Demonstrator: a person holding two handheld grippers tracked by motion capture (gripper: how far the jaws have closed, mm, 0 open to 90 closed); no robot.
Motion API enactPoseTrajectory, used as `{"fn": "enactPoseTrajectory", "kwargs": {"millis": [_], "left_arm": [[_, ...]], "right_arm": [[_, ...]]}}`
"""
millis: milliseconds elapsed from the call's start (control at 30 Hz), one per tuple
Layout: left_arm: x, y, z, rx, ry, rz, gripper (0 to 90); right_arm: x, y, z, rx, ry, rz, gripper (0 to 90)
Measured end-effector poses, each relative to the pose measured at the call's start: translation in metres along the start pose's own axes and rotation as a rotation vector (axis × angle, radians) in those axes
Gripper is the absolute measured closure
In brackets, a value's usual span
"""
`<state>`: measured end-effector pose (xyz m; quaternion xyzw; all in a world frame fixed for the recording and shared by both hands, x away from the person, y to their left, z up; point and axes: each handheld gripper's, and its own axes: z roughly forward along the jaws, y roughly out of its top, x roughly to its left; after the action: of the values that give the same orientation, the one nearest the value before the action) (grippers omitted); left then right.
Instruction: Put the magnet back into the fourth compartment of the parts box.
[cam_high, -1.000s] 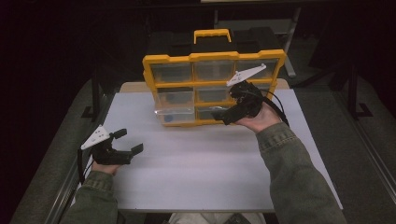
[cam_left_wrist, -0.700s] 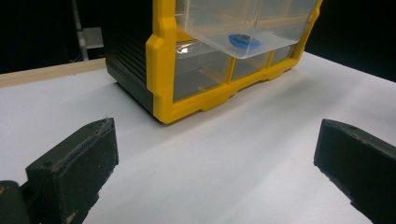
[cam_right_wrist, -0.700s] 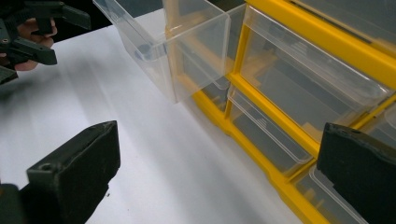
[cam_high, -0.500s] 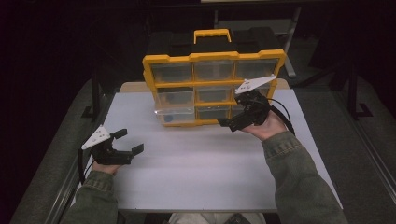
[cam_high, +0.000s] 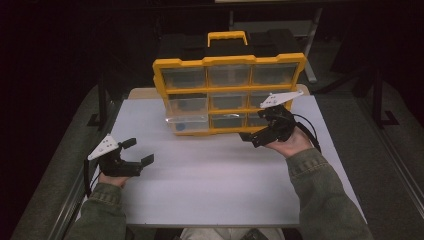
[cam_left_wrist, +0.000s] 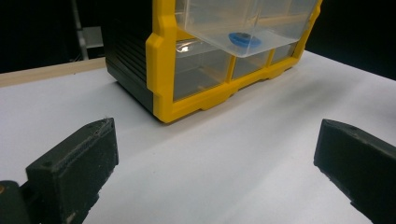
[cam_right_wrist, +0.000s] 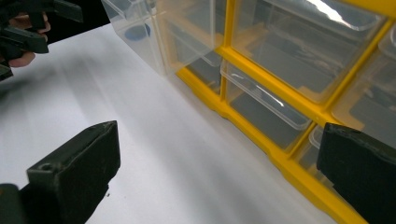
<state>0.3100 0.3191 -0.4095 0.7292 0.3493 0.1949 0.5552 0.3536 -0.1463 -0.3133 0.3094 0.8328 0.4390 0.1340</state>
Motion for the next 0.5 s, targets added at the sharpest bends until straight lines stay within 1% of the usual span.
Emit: {"fn": "enactPoseTrajectory", "kwargs": {"millis": [267, 333, 500], "left_arm": [[0.0, 0.001, -0.001, -0.004, -0.003, 0.004, 0.0], [0.0, 0.001, -0.001, -0.001, -0.003, 0.006, 0.0], [0.0, 0.0, 0.001, 0.002, -0.008, 0.002, 0.0]], "right_arm": [[-0.003, -0.02, 0.002, -0.011, 0.001, 0.025, 0.0], [-0.004, -0.027, 0.003, 0.0, 0.0, 0.033, 0.0], [-0.008, -0.044, 0.005, 0.001, 0.001, 0.069, 0.0]]}}
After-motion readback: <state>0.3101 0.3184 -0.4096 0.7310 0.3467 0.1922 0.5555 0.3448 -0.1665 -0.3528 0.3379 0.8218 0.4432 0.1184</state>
